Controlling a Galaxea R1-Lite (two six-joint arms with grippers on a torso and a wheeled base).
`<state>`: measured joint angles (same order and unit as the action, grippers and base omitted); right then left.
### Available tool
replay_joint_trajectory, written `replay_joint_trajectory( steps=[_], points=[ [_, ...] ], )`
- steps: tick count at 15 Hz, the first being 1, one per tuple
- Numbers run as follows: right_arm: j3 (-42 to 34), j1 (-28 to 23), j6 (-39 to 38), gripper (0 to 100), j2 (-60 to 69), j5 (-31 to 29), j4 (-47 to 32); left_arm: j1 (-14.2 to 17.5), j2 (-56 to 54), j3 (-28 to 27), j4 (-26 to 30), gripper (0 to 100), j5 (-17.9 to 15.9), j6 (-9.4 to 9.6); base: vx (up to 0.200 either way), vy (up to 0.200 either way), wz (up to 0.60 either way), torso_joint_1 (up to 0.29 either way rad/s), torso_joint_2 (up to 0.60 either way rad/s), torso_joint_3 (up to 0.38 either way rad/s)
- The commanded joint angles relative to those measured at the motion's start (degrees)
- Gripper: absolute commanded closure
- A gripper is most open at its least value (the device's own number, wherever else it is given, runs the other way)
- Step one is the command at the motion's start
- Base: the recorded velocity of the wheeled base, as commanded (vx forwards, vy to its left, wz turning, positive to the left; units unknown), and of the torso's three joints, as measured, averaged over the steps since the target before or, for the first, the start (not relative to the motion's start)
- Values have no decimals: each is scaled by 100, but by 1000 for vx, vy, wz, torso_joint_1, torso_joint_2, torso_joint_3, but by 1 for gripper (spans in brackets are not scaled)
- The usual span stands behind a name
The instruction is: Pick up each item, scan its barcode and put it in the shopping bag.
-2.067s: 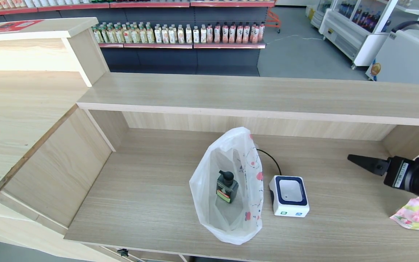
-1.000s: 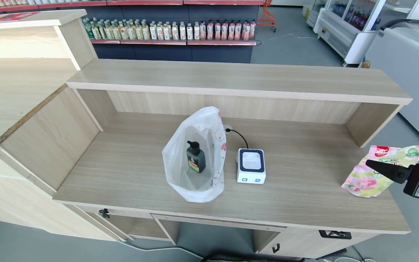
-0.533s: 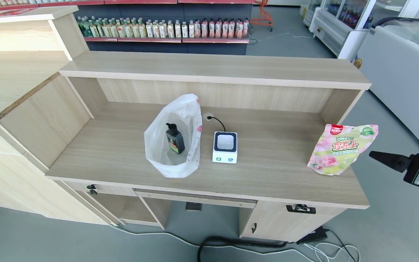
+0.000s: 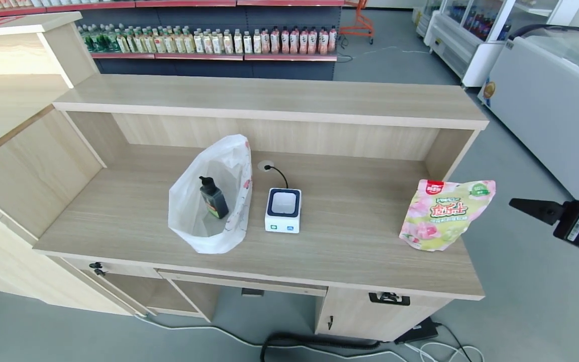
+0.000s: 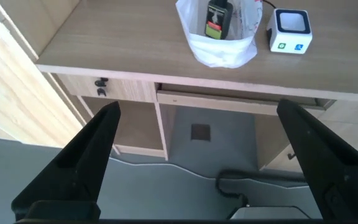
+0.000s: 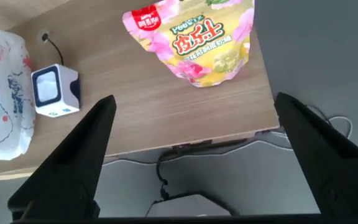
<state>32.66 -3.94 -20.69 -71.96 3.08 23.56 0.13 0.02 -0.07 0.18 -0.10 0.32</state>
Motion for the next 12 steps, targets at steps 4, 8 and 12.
replay_joint_trajectory(
  steps=[4, 8, 12],
  points=[
    [540, -11, -770, 0, -512, -36, -80, 4, -2, -1, -1, 0, 1, -32, 50, -50, 0, 7, 2, 1],
    [786, 121, -1913, 0, -512, -185, -792, 4, -2, -1, -1, 0, 1, -32, 0, 0, 0, 0, 0, 0],
    [1173, 394, -3187, 0, -688, -326, -1416, 4, -2, -1, -1, 0, 1, -32, 0, 0, 0, 0, 0, 0]
  ],
)
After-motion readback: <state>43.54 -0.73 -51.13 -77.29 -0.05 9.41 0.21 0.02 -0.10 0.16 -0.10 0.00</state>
